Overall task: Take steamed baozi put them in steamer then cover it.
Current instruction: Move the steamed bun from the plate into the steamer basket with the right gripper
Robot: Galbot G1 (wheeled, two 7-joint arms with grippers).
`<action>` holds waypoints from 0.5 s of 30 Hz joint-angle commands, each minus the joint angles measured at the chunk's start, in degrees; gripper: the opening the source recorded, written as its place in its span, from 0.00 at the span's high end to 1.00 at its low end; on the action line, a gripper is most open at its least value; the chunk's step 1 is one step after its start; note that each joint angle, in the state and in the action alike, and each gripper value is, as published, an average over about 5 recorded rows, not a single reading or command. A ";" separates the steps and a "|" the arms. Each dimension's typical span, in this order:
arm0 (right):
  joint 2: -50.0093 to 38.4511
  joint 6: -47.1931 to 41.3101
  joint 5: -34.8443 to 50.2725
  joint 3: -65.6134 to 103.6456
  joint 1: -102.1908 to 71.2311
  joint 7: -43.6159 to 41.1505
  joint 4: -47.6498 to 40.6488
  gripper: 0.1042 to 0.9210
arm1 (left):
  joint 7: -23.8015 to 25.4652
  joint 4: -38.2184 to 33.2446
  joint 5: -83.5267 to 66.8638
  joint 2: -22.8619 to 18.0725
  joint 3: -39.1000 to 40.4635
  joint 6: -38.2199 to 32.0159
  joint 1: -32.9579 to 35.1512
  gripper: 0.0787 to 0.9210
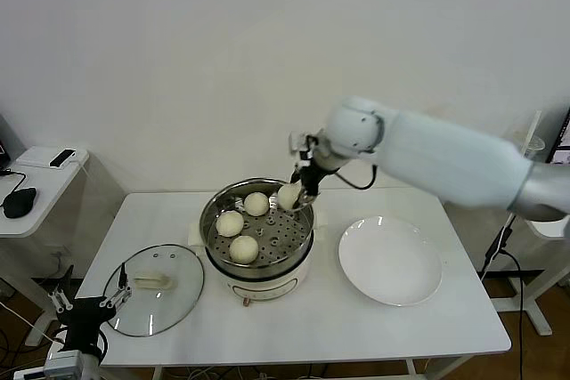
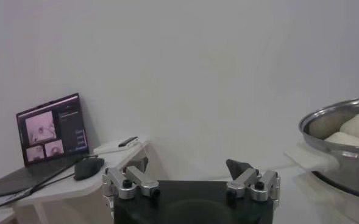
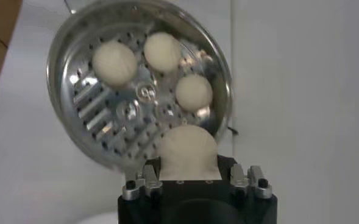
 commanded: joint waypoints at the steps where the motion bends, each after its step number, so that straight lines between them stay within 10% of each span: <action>1: 8.33 -3.65 0.14 -1.89 -6.03 4.49 -4.55 0.40 | 0.00 0.05 -0.24 0.40 -0.28 -0.03 0.08 0.12; 15: 8.70 -3.63 -3.06 -1.38 -8.27 4.29 -7.59 0.40 | -0.02 0.25 -0.82 0.70 -0.49 -0.04 -0.09 0.12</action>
